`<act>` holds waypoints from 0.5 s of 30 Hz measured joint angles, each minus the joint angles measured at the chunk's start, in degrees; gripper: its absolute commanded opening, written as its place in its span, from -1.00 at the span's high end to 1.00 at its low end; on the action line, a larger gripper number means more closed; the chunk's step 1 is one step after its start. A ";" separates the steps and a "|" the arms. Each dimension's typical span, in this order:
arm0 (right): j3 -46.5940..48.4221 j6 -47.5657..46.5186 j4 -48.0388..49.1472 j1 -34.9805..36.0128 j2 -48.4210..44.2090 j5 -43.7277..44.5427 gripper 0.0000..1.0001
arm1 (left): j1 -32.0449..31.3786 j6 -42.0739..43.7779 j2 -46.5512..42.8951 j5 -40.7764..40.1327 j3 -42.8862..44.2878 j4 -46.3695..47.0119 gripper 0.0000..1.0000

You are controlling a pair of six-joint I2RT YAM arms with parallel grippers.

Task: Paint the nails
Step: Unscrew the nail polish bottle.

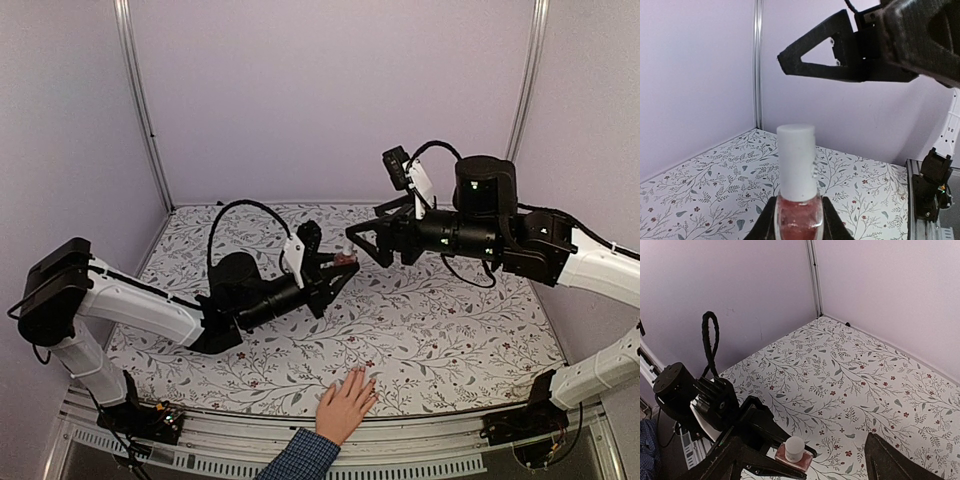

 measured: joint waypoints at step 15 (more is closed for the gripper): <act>3.15 7.08 -2.80 0.00 6.64 1.79 -0.18 | -0.31 0.76 1.11 -2.73 0.63 1.55 1.00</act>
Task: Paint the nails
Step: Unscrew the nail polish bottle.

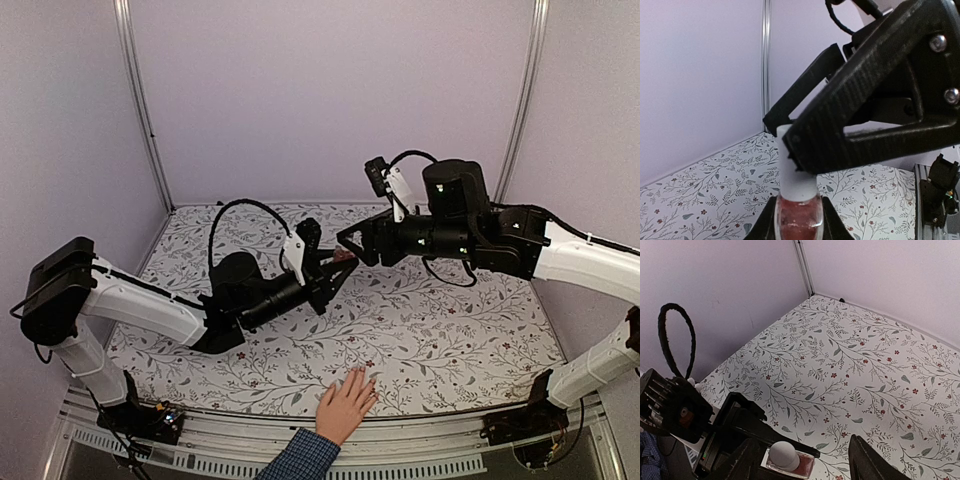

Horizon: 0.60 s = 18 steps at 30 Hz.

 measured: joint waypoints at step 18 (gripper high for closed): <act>0.37 2.34 0.04 0.00 1.40 -4.33 0.86 | -0.15 0.96 0.11 -1.40 0.20 -0.07 1.00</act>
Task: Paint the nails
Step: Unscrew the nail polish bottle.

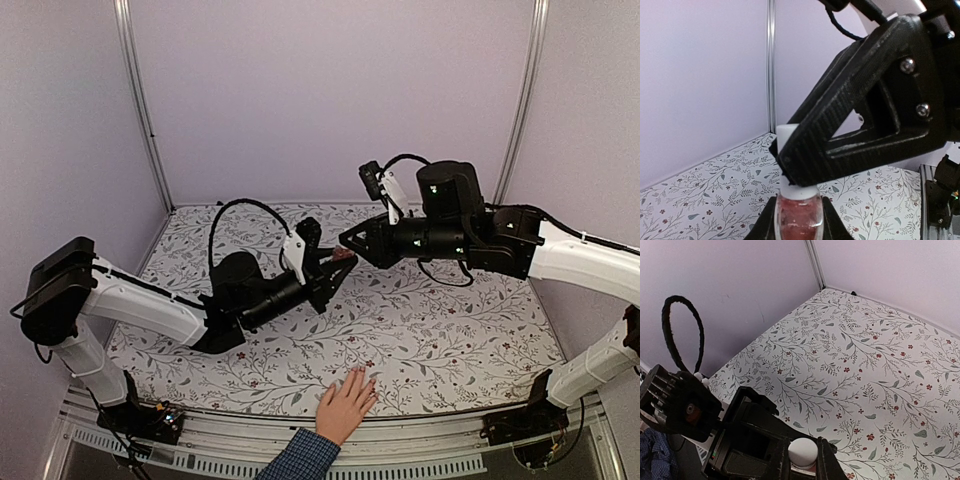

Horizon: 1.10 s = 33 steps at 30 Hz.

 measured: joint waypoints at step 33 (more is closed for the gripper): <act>-1.49 -21.03 -2.21 0.72 -6.45 -28.98 1.00 | 3.45 -11.39 -2.23 45.29 -2.80 12.17 1.00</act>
